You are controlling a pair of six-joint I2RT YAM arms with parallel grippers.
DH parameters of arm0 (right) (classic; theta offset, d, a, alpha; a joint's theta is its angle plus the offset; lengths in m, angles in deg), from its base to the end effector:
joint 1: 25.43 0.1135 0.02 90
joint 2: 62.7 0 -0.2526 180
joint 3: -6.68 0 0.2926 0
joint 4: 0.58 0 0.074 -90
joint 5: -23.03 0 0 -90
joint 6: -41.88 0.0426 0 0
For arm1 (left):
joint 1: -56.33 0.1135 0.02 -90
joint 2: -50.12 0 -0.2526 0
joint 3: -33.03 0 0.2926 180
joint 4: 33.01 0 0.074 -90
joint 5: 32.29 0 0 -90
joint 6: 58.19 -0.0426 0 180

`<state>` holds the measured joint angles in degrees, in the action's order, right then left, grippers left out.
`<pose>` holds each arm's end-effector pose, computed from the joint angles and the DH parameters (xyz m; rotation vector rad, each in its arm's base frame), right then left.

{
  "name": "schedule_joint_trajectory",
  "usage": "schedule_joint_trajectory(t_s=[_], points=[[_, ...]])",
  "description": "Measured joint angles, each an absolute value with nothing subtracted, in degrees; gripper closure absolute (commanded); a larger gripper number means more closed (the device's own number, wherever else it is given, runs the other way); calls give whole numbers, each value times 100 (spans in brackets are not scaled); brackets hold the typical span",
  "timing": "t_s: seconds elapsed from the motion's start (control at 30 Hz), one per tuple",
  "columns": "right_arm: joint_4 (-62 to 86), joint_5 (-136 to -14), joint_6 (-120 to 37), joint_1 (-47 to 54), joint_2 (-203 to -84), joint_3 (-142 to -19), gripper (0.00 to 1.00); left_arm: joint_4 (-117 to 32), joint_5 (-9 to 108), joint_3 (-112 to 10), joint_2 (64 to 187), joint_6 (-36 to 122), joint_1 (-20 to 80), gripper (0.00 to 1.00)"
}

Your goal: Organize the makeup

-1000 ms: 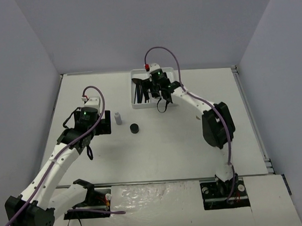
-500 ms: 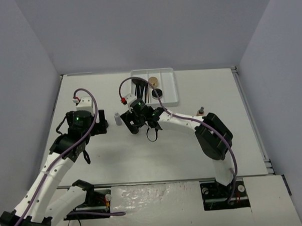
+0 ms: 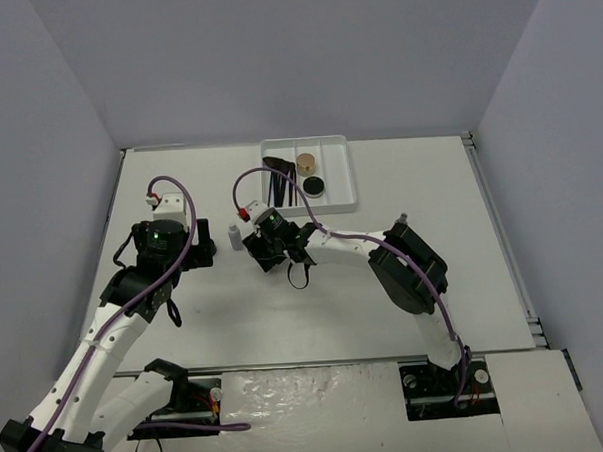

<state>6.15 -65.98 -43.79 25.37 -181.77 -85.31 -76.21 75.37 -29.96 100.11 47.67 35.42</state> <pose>0.3167 0.3871 0.1362 -0.8625 2.0348 0.5290 0.2304 -0.0742 0.3152 -0.0932 2.0693 -0.0700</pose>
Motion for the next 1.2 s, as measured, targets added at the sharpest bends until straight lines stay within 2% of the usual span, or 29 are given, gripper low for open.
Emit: schedule_joint_trajectory(t_s=[0.1,0.13,0.17,0.27,0.57,0.87,1.2], points=[[584,-6599,-4393,2551,-18177,-8531,65,-7621,7537,-2996,10041,4769,3542,3],[576,-6600,-4394,2558,-18177,-8531,77,-7621,7536,-2996,10049,4768,3542,3],[569,-6600,-4395,2561,-18177,-8531,85,-7620,7536,-2996,10057,4767,3542,3],[562,-6585,-4392,2562,-18176,-8530,100,-7620,7536,-2996,10076,4767,3542,3],[645,-6343,-4304,2234,-17873,-8575,100,-7622,7534,-2996,10103,4769,3542,3],[920,-6263,-4023,706,-17795,-9636,100,-7622,7496,-2996,10247,4768,3542,3],[960,-6301,-3904,276,-18427,-10124,100,-7626,7451,-2996,10274,4766,3542,3]])
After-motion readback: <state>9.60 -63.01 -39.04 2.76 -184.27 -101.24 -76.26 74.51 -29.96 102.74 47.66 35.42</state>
